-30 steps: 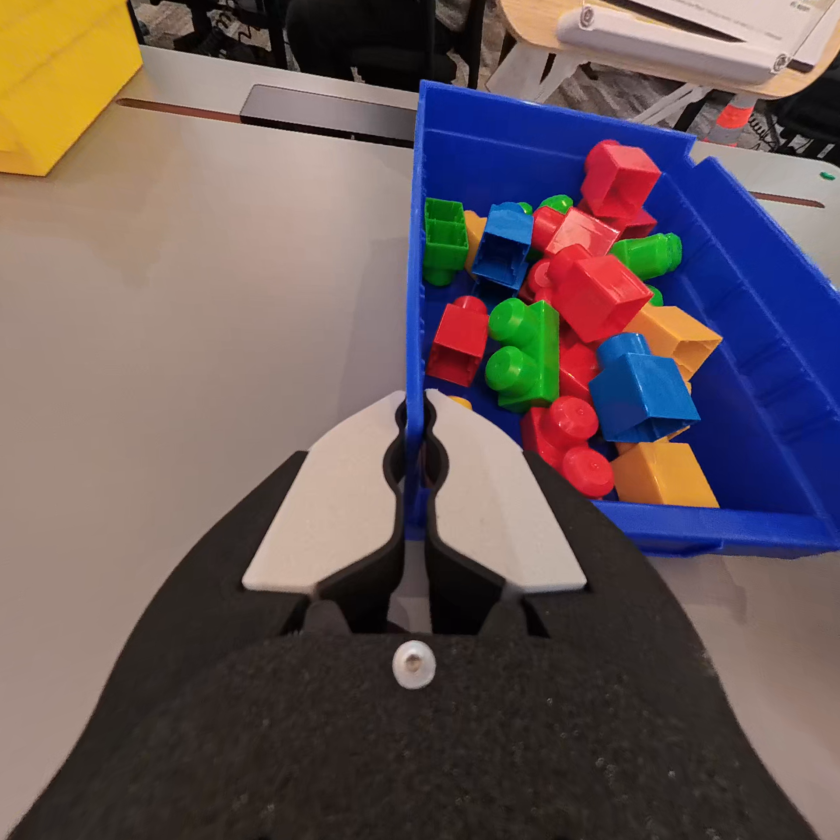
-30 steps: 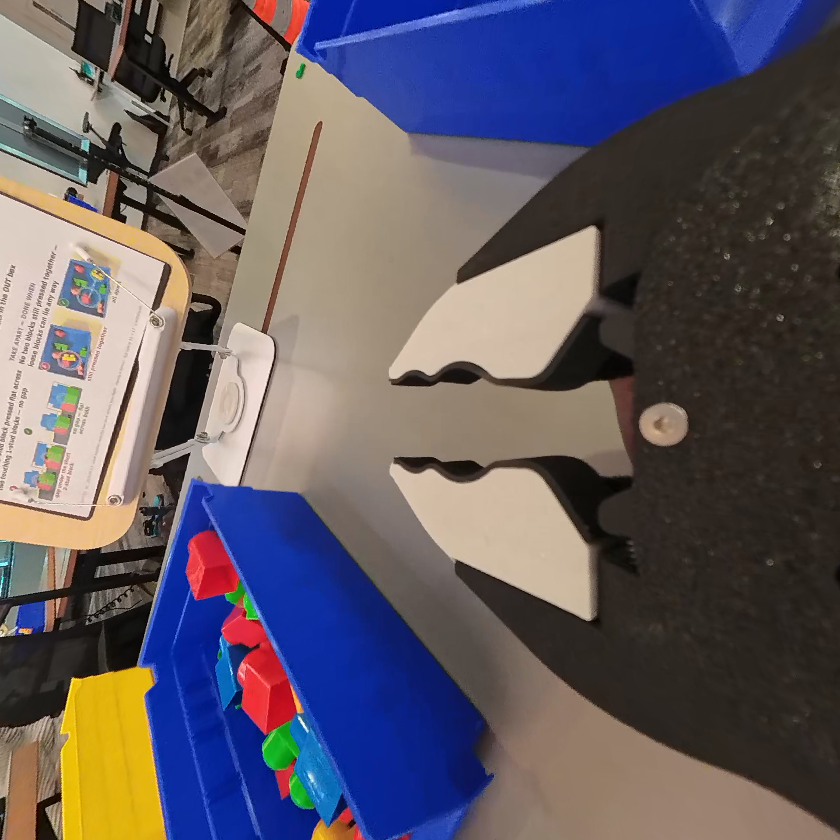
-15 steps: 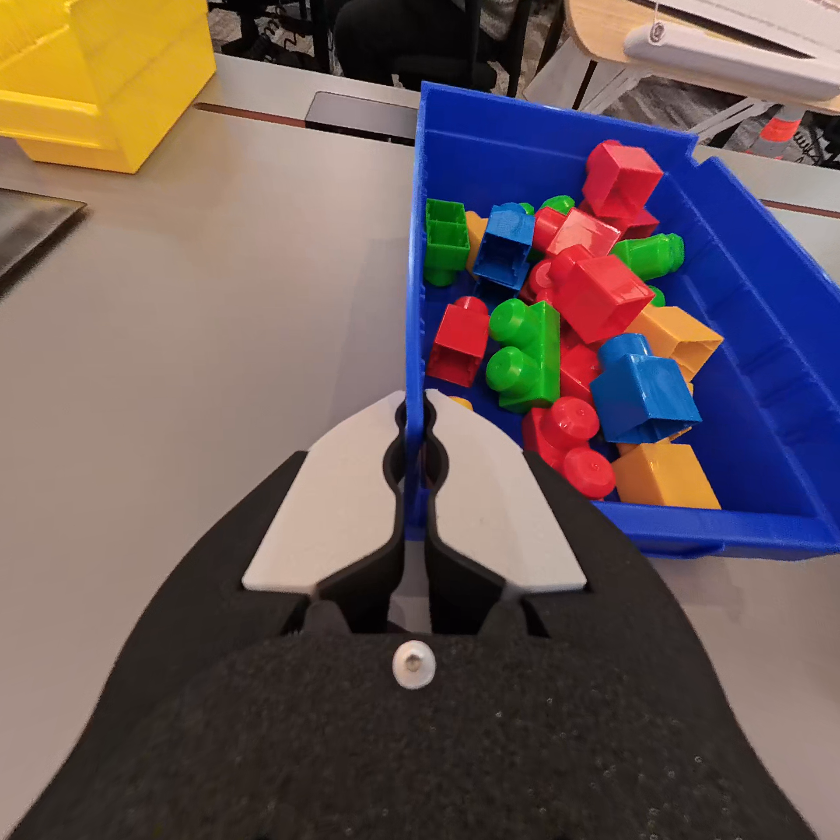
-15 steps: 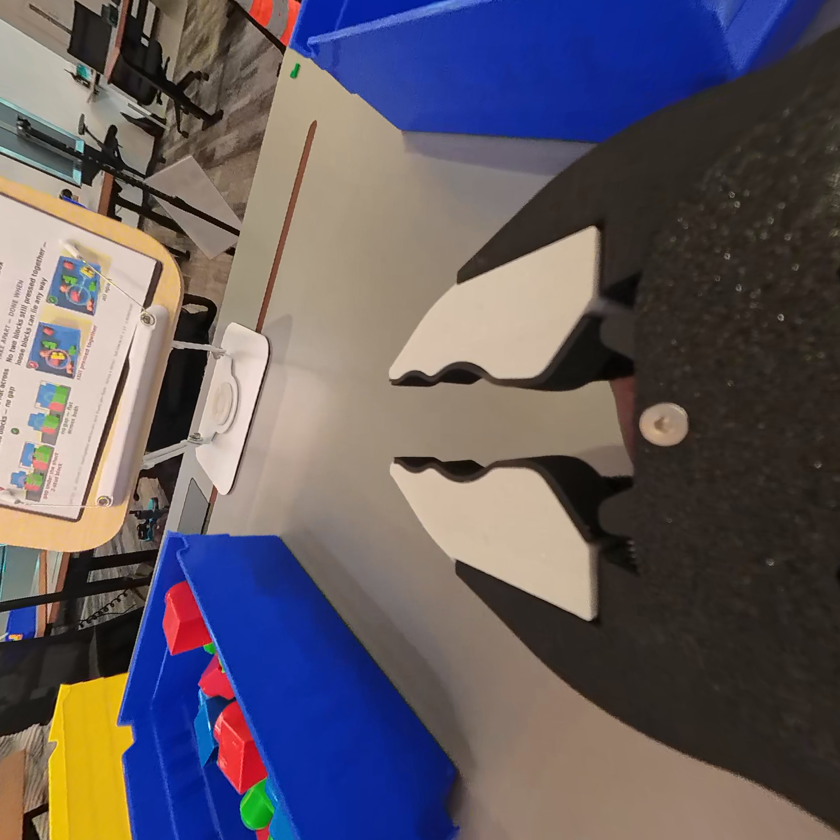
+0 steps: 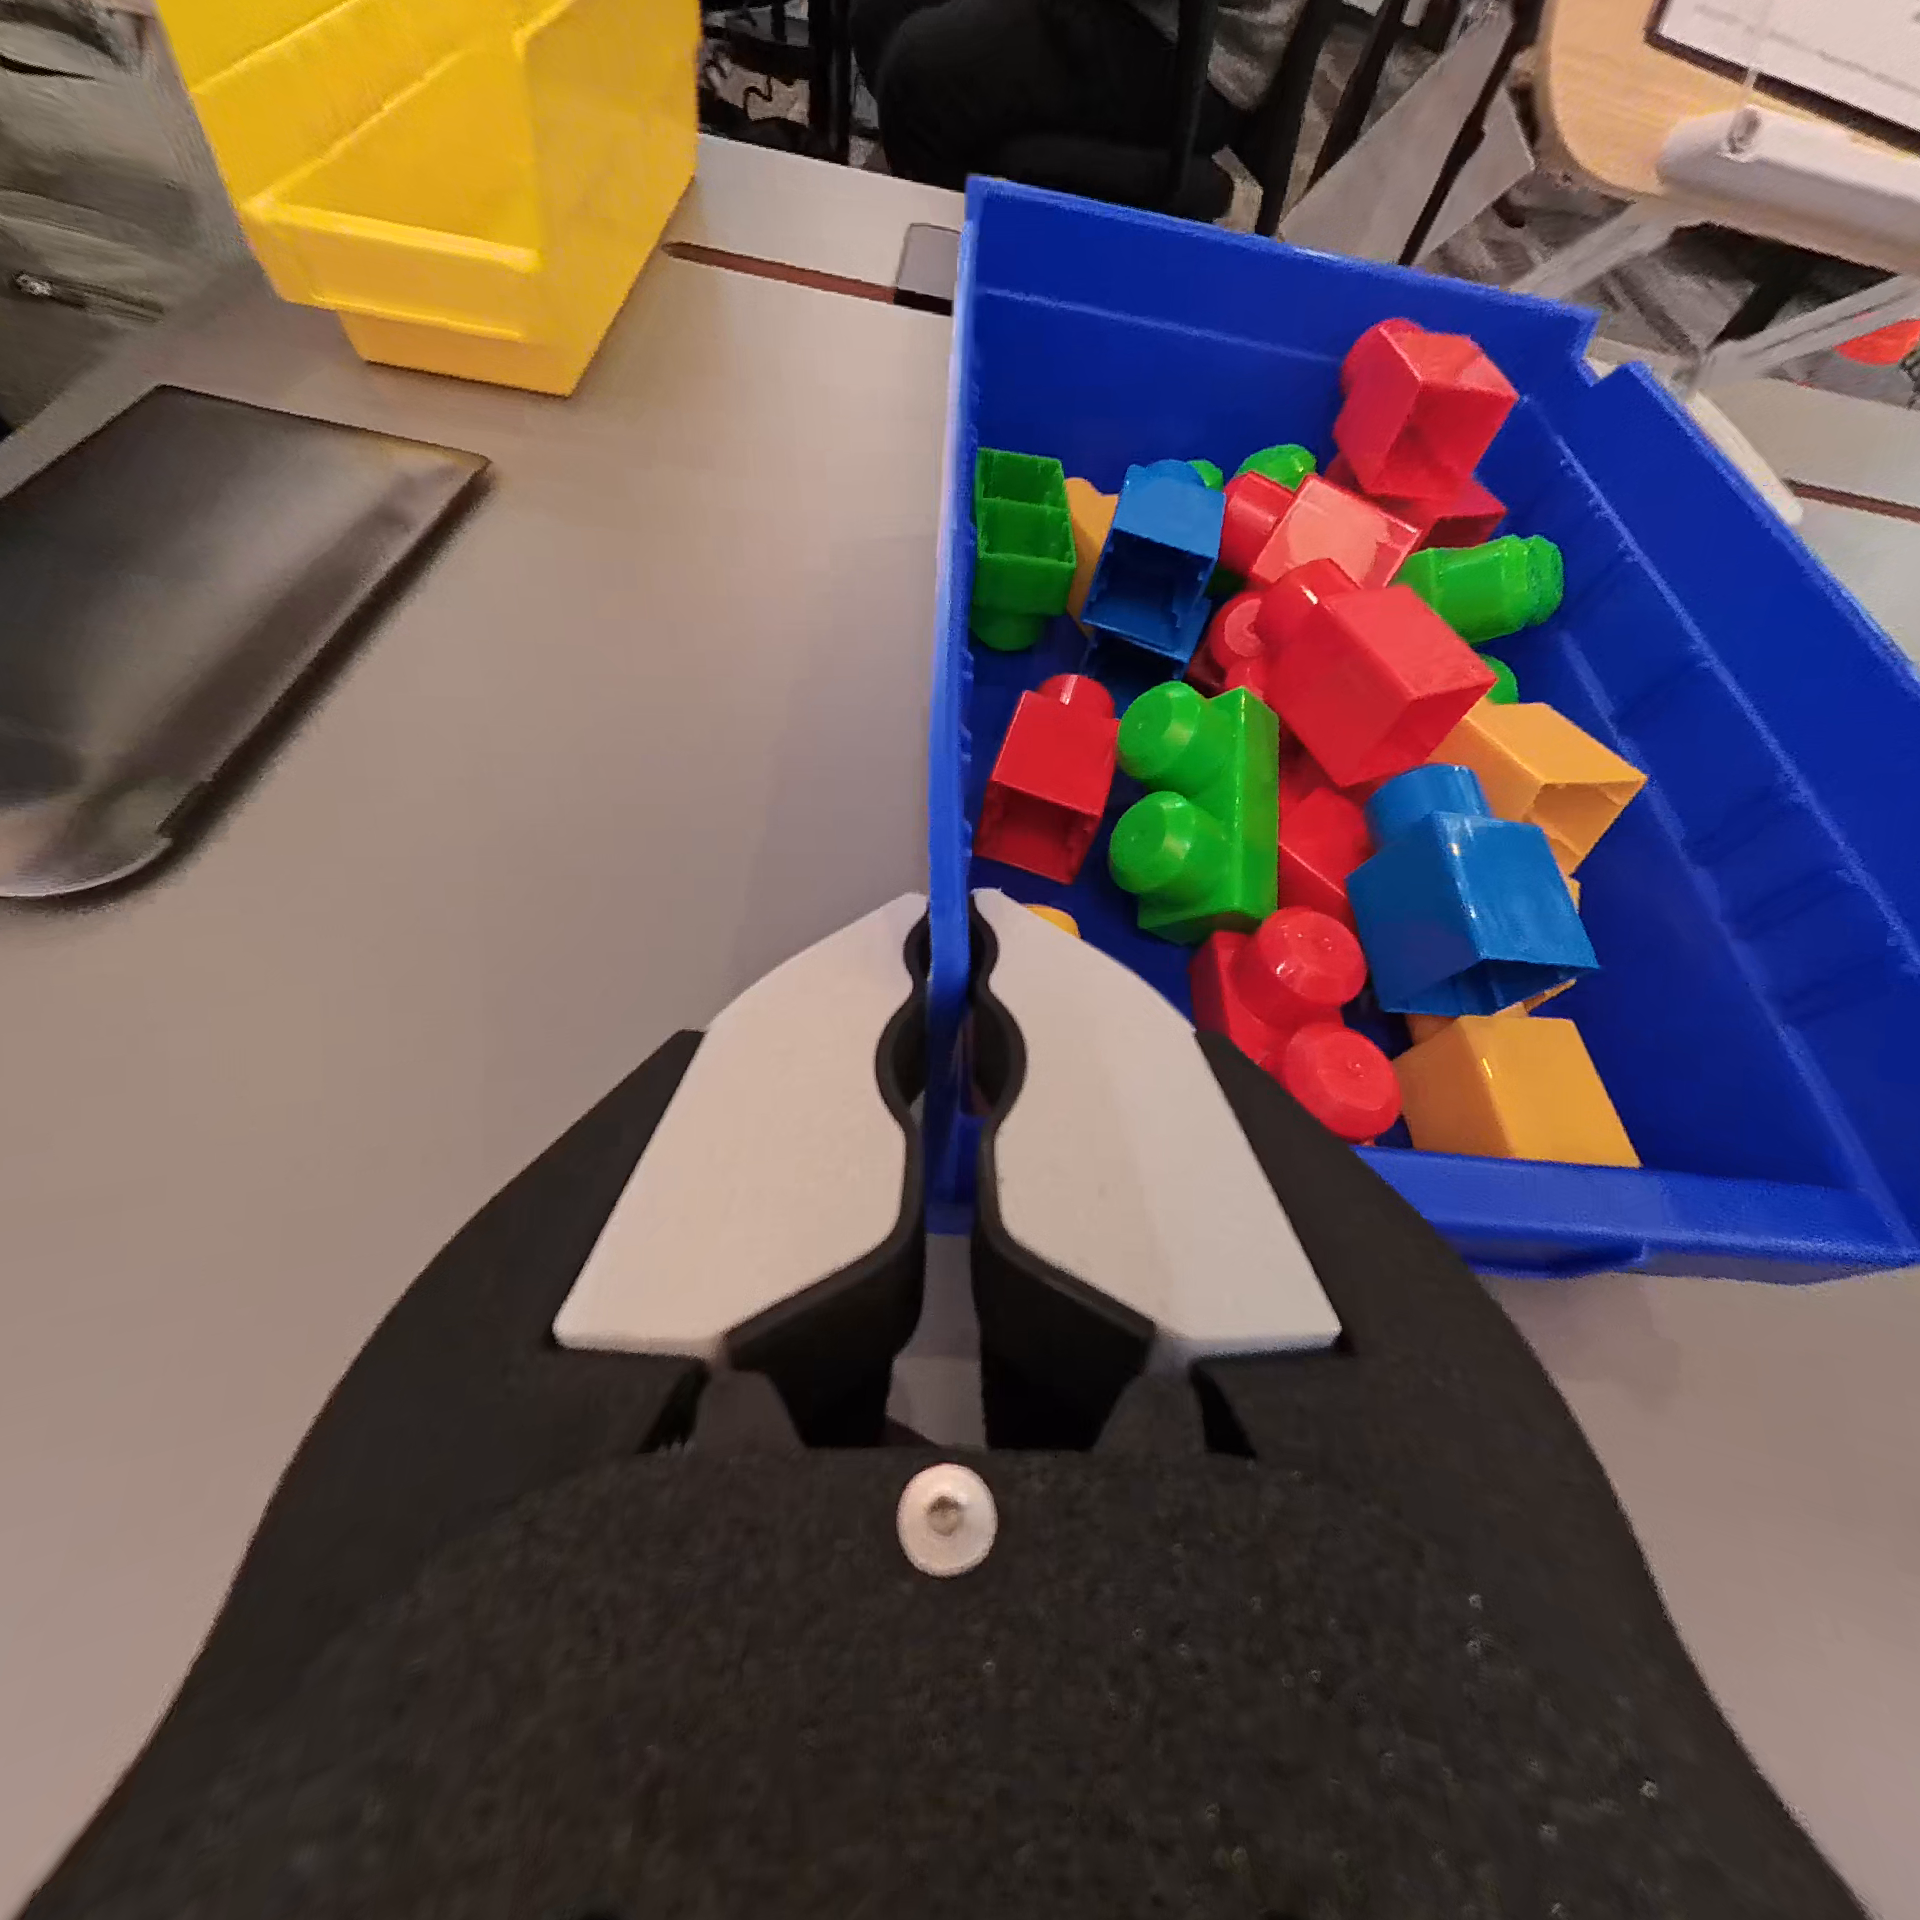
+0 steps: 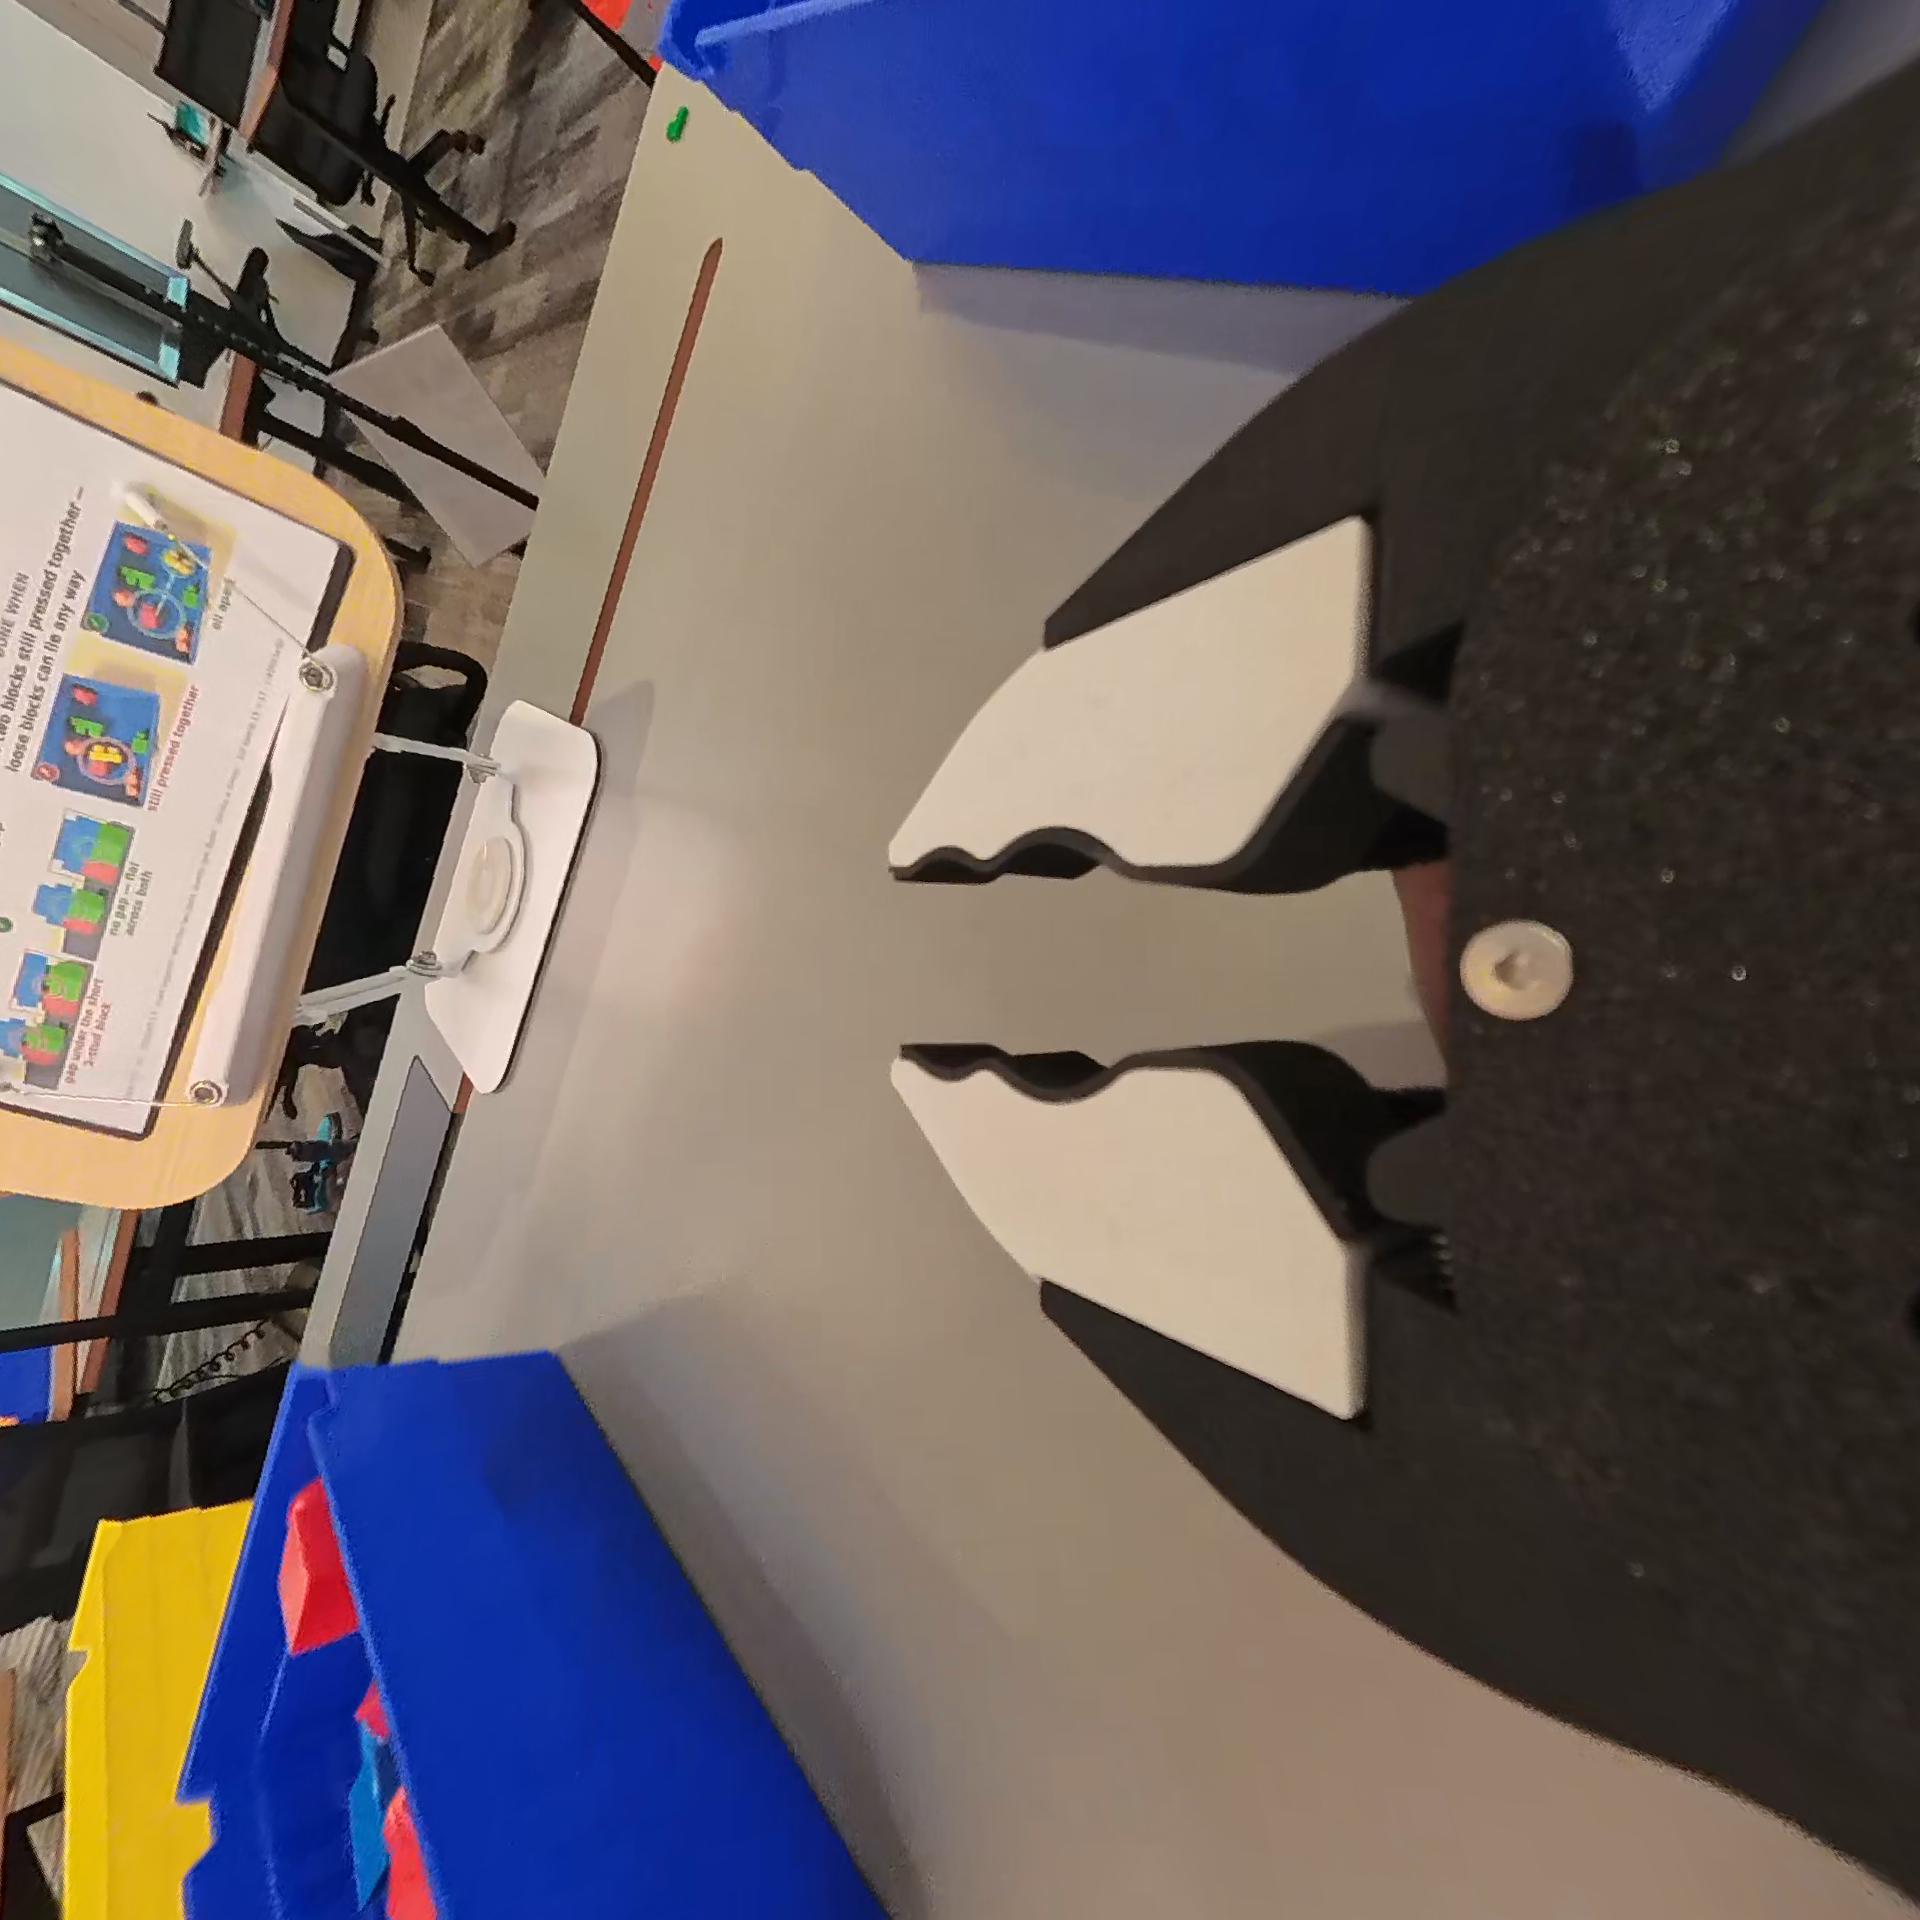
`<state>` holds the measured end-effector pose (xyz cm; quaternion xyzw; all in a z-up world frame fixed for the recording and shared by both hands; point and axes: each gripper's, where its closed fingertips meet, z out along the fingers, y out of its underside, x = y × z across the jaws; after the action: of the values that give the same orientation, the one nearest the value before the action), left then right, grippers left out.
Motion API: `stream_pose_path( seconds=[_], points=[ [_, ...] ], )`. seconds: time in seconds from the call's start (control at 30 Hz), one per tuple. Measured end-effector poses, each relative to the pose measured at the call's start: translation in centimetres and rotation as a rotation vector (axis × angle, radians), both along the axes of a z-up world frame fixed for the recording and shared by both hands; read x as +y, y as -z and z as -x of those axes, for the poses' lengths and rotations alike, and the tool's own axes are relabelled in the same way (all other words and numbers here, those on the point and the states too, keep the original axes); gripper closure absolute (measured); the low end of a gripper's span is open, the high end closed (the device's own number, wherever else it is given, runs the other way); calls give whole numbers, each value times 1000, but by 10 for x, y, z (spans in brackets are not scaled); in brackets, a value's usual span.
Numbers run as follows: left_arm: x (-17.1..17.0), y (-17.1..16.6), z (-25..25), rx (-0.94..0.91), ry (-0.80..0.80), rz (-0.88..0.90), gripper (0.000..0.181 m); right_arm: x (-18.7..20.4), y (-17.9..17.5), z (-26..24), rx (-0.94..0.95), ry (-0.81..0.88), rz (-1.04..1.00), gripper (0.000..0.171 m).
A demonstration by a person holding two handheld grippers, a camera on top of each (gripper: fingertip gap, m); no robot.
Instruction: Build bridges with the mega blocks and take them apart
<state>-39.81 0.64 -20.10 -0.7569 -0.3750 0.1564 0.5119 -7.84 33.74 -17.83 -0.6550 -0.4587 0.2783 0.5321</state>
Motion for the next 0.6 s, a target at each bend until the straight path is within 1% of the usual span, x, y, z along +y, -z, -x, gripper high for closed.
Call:
stream_pose_path(
  seconds=[0.13, 0.2, 0.37, 0.47, 0.6],
  points=[
    [-15, 0, 21, 6, 14, 10, 179, 0, 3, 6, -2, -9, 26, 142],
    [-20, 1, 32, -44, 26, -35, 178, -2, 1, 11, -4, -21, 14, 142],
    [-37, -1, 56, -44, 31, -20, 178, -8, -6, 17, 0, -34, -13, 142],
    [-46, -1, 64, -3, 36, 12, 179, -7, -2, 15, -15, -22, -24, 142],
    [-50, 0, 61, 15, 30, 21, 177, -7, 3, 14, -10, -29, 20, 143]
  ],
)
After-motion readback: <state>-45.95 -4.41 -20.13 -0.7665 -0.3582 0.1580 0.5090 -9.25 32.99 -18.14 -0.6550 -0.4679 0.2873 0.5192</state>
